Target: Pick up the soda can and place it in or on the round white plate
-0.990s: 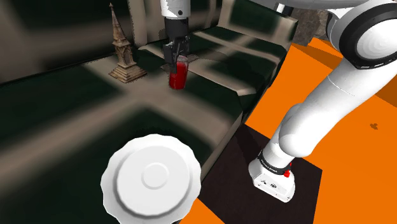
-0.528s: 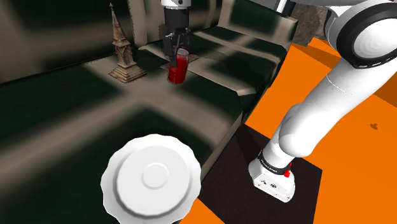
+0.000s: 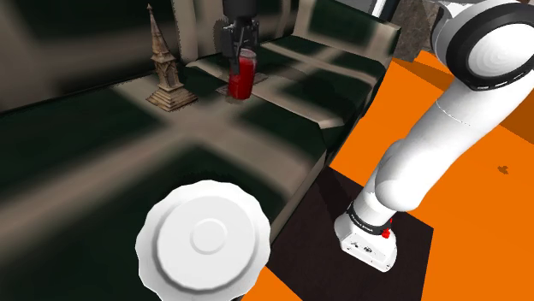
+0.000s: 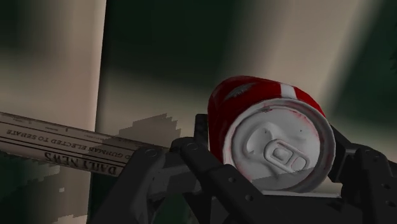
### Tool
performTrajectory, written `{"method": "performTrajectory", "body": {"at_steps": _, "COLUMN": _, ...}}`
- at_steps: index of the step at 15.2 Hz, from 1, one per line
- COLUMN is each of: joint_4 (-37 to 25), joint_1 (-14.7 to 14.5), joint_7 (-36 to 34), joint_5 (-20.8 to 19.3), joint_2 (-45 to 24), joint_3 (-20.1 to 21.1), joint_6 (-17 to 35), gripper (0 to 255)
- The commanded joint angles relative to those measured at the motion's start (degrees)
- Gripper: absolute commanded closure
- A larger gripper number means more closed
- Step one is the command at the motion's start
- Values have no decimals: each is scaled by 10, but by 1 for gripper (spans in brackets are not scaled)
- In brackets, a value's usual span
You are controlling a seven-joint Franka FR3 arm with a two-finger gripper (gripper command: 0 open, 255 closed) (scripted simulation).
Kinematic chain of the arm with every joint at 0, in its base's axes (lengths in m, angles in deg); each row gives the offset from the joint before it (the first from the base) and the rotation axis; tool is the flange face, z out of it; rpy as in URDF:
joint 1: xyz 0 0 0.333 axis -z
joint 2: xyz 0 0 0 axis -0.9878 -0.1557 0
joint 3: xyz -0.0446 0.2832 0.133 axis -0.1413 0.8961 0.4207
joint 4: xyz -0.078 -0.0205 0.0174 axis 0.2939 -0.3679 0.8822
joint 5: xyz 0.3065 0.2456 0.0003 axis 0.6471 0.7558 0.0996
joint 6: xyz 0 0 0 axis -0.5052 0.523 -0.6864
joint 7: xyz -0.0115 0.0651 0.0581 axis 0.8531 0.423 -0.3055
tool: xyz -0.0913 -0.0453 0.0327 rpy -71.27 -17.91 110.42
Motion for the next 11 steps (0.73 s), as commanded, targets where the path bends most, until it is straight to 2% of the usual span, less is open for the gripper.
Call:
{"method": "performTrajectory", "body": {"at_steps": 1, "joint_4": -28, "joint_1": 0, "joint_7": -2, "joint_5": -2, "joint_2": -9, "joint_3": 1, "joint_6": -19, "gripper": 255}}
{"method": "performTrajectory", "body": {"at_steps": 3, "joint_4": -46, "joint_1": -1, "joint_7": -3, "joint_5": -3, "joint_2": -14, "joint_3": 1, "joint_6": -31, "gripper": 255}}
{"method": "performTrajectory", "body": {"at_steps": 11, "joint_4": -16, "joint_1": -46, "joint_7": -109, "joint_5": 27, "joint_2": 24, "joint_3": 58, "joint_6": -35, "gripper": 255}}
